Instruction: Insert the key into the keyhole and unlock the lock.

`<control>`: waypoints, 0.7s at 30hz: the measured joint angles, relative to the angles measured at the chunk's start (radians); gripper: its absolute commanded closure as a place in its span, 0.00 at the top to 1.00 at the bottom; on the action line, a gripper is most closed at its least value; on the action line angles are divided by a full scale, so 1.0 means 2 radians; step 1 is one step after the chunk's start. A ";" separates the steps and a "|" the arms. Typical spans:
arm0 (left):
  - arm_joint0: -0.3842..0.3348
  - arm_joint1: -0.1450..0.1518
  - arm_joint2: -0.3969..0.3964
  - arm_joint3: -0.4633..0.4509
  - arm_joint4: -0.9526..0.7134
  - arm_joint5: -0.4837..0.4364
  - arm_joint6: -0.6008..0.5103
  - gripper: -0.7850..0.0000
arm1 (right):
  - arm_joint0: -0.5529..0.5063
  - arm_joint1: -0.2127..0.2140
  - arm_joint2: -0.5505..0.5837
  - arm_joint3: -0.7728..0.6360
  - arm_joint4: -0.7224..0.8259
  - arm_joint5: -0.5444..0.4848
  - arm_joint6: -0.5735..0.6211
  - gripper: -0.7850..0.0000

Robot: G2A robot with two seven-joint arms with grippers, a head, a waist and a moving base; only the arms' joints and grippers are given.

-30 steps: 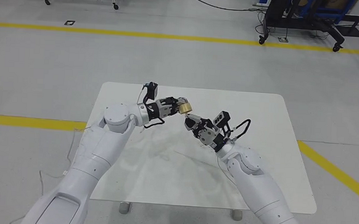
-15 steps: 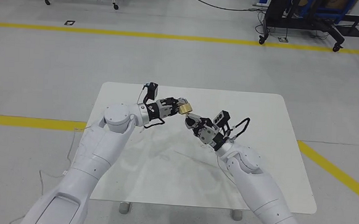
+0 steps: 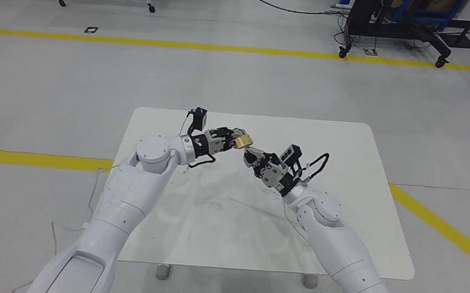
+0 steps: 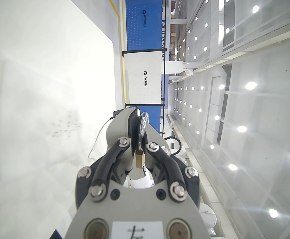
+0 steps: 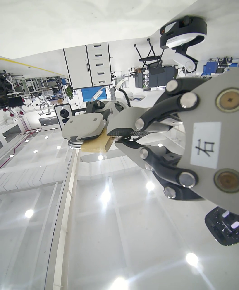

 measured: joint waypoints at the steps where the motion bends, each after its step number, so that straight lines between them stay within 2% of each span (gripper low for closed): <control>1: 0.000 0.000 -0.001 0.001 -0.003 0.003 0.001 0.00 | -0.001 0.000 0.001 -0.001 -0.002 -0.001 0.002 0.25; 9: -0.006 -0.002 -0.001 0.014 -0.022 0.024 -0.001 0.00 | -0.008 0.002 0.006 -0.010 -0.024 -0.006 0.010 0.24; 10: -0.007 -0.003 -0.001 0.016 -0.025 0.026 -0.002 0.00 | -0.009 0.002 0.007 -0.011 -0.025 -0.006 0.009 0.18; 11: -0.008 -0.003 -0.001 0.019 -0.029 0.030 -0.003 0.00 | -0.010 0.002 0.008 -0.012 -0.027 -0.007 0.009 0.02; 13: -0.010 -0.004 -0.002 0.026 -0.038 0.041 -0.003 0.00 | -0.012 0.003 0.010 -0.016 -0.033 -0.012 0.008 0.00; 18: -0.026 -0.010 -0.001 0.067 -0.087 0.125 -0.017 0.00 | -0.022 0.006 0.019 -0.036 -0.052 -0.022 0.013 0.00; 21: -0.038 -0.015 0.003 0.091 -0.112 0.159 -0.029 0.00 | -0.028 0.009 0.026 -0.050 -0.083 -0.042 0.006 0.00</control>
